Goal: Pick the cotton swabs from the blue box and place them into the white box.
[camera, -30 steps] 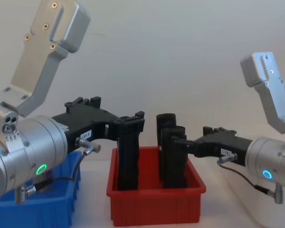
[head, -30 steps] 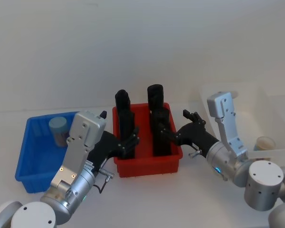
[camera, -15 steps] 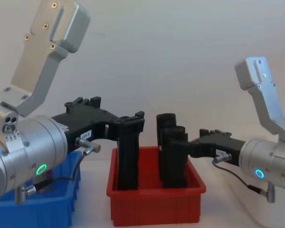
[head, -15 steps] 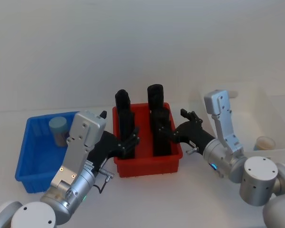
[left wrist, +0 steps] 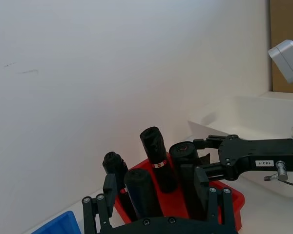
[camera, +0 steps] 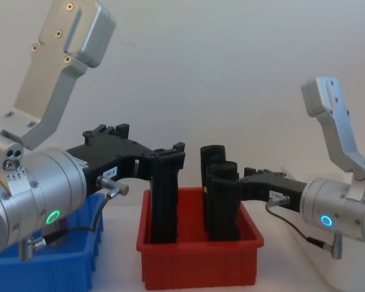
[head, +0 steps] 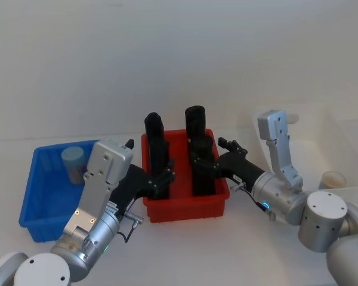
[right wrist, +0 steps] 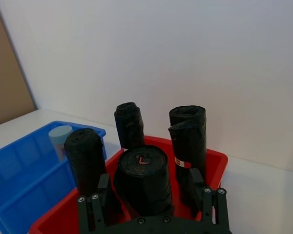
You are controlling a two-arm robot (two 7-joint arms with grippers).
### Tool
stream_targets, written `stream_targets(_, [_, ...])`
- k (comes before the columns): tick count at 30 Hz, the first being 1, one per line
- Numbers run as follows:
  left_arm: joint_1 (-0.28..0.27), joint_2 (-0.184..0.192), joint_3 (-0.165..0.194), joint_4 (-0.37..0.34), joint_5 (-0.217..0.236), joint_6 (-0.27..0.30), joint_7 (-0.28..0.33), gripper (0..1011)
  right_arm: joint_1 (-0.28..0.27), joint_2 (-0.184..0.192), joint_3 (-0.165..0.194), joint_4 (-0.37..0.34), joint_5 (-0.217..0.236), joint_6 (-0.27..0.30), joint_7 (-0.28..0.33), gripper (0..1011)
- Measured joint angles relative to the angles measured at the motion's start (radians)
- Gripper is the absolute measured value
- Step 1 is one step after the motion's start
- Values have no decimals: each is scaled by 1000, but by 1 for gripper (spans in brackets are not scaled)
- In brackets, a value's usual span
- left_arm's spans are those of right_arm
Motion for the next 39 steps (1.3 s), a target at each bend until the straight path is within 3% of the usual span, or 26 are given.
stream_targets(8, [0,0,0,0,0,0,0,1004,36,-10,7,67,34,-10,60,1001])
stream_targets(18, [0,0,0,0,0,0,0,1004,82,-21,16,148,70,-18,120,773])
stream_targets(24, [0,0,0,0,0,0,0,1004,94,-22,21,167,76,-20,131,579])
stream_targets(39, [0,0,0,0,0,0,0,1004,102,-18,33,176,90,-23,144,517])
